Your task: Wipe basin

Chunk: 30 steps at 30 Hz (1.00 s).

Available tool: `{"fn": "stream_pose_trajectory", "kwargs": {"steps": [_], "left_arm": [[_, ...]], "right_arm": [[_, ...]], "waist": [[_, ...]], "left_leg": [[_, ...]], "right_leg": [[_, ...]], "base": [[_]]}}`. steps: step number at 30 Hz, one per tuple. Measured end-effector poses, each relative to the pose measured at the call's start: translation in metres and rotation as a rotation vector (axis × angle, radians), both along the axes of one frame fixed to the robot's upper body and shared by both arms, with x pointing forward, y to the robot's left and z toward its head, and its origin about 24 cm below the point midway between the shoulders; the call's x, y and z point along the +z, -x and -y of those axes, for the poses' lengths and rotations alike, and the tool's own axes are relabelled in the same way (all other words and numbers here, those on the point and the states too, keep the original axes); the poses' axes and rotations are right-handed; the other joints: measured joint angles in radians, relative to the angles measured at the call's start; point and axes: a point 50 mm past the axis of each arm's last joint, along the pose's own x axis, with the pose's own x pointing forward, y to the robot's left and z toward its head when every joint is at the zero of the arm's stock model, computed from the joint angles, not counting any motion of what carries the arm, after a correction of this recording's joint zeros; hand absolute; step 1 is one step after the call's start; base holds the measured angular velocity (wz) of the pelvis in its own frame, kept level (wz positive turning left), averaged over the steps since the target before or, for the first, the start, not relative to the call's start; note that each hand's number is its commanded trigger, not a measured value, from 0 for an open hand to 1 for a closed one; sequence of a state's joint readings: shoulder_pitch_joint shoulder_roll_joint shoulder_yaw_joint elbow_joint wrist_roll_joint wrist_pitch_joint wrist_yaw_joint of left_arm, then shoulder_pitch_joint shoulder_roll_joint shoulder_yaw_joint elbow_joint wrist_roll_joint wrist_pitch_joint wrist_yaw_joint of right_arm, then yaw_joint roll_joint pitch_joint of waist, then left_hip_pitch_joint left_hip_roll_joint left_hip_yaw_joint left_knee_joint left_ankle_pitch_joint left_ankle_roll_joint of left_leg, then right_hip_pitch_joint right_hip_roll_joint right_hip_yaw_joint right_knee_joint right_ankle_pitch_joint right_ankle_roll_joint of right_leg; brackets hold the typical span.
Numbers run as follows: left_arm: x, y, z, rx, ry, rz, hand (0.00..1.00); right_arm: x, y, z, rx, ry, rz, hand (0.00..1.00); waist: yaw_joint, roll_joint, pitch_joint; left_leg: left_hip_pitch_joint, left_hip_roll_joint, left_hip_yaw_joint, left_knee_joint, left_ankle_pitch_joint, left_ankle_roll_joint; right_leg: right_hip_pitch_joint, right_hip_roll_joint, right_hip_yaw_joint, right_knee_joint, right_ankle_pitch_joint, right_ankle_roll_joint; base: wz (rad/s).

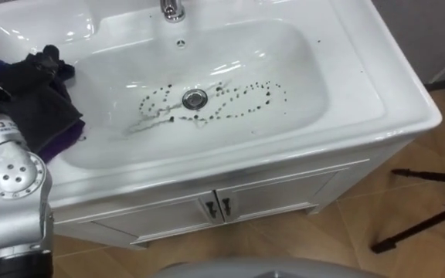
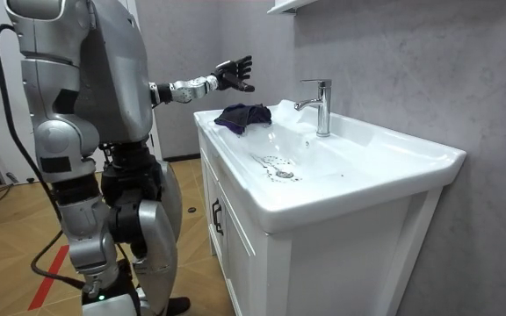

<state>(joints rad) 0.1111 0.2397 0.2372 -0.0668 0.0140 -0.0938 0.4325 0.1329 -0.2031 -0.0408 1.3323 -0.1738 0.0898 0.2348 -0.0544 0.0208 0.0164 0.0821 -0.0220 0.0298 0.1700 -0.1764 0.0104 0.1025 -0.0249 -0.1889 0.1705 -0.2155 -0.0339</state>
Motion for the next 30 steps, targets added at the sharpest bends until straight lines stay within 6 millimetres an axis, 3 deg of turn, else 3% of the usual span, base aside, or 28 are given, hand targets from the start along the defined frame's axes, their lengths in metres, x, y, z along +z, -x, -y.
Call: {"fn": "stream_pose_trajectory", "kwargs": {"steps": [8,17,27,30], "left_arm": [[-0.02,-0.007,0.023,-0.079,-0.083,-0.151,0.0],[-0.05,-0.003,0.015,-0.024,-0.16,-0.34,0.0],[-0.049,-0.001,0.012,0.043,-0.306,-0.357,0.0],[-0.058,0.002,0.009,0.063,-0.336,-0.408,0.0]], "right_arm": [[0.0,0.004,-0.002,0.028,-0.008,-0.036,0.0],[-0.001,0.008,-0.003,0.064,-0.003,-0.082,0.0],[-0.001,0.006,-0.005,0.065,0.002,-0.078,0.0],[-0.001,0.007,-0.005,0.065,0.003,-0.079,0.0]], "waist": [[-0.007,0.002,-0.0028],[-0.02,-0.002,-0.0117],[-0.015,0.006,-0.0181],[-0.014,0.013,-0.0213]], "left_leg": [[-0.002,0.008,0.019,-0.003,0.0,0.0],[0.013,0.012,0.039,-0.003,0.0,0.0],[0.017,0.011,0.035,-0.007,0.0,0.0],[0.018,0.011,0.037,-0.007,0.0,0.0]], "right_leg": [[-0.005,0.004,0.0,0.0,0.002,-0.003],[0.002,0.01,0.022,-0.002,0.004,-0.008],[-0.001,0.012,0.036,0.0,0.005,-0.006],[-0.001,0.012,0.038,0.0,0.005,-0.006]], "base": [[0.0],[-0.07],[-0.02],[0.0]]}}
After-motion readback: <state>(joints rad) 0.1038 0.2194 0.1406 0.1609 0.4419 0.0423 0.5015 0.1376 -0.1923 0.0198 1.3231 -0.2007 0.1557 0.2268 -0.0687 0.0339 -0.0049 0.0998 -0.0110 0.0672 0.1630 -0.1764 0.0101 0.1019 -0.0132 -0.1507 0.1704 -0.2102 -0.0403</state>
